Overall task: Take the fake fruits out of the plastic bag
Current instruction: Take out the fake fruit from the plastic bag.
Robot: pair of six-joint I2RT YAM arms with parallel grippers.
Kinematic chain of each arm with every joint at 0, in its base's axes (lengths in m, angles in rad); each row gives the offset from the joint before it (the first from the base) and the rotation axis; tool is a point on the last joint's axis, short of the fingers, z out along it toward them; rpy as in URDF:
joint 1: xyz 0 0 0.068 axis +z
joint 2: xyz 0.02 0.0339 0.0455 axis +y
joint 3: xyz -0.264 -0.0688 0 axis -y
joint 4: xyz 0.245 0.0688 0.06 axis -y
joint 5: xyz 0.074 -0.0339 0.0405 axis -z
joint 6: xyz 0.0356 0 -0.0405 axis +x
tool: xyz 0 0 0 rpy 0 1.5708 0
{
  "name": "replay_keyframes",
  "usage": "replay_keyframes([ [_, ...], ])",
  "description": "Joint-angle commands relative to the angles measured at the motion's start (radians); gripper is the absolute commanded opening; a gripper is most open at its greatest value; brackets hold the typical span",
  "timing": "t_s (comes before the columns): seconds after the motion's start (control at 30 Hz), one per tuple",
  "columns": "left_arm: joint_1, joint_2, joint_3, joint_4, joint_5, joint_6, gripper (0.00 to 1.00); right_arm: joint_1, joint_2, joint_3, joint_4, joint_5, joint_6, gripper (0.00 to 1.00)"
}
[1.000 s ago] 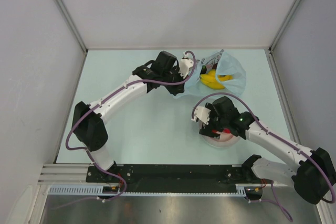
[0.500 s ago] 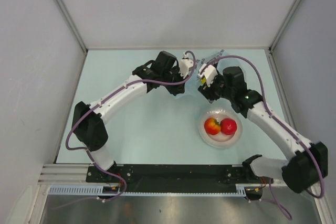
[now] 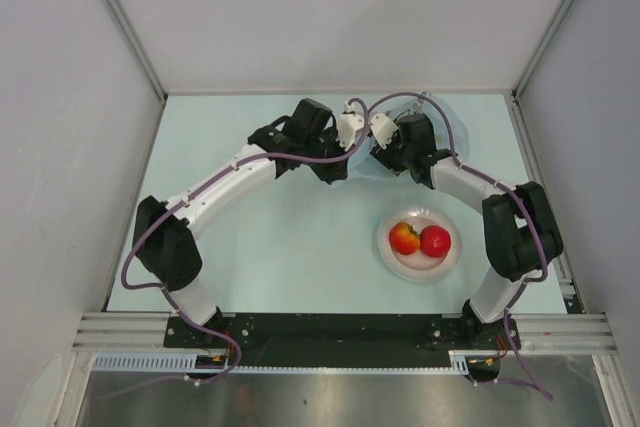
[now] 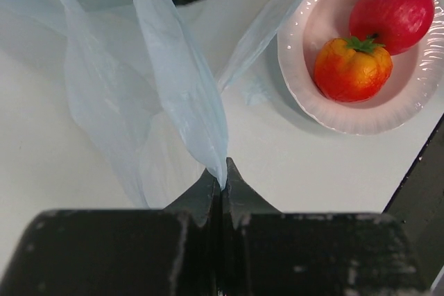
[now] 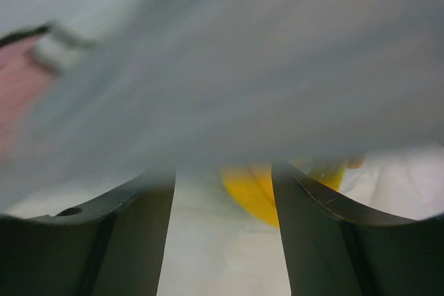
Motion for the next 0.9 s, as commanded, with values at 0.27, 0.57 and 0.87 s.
replay_keyframes([
  [0.27, 0.02, -0.066, 0.022, -0.004, 0.077, 0.047, 0.0, -0.101, 0.167, 0.151, 0.064, -0.032, -0.24, 0.71],
  [0.57, 0.028, -0.066, 0.012, -0.001, 0.072, 0.047, 0.0, -0.107, 0.247, 0.215, -0.017, -0.023, -0.32, 0.47],
  [0.87, 0.031, -0.063, -0.002, 0.024, 0.075, 0.031, 0.0, -0.112, -0.033, 0.215, -0.157, -0.15, -0.205, 0.24],
])
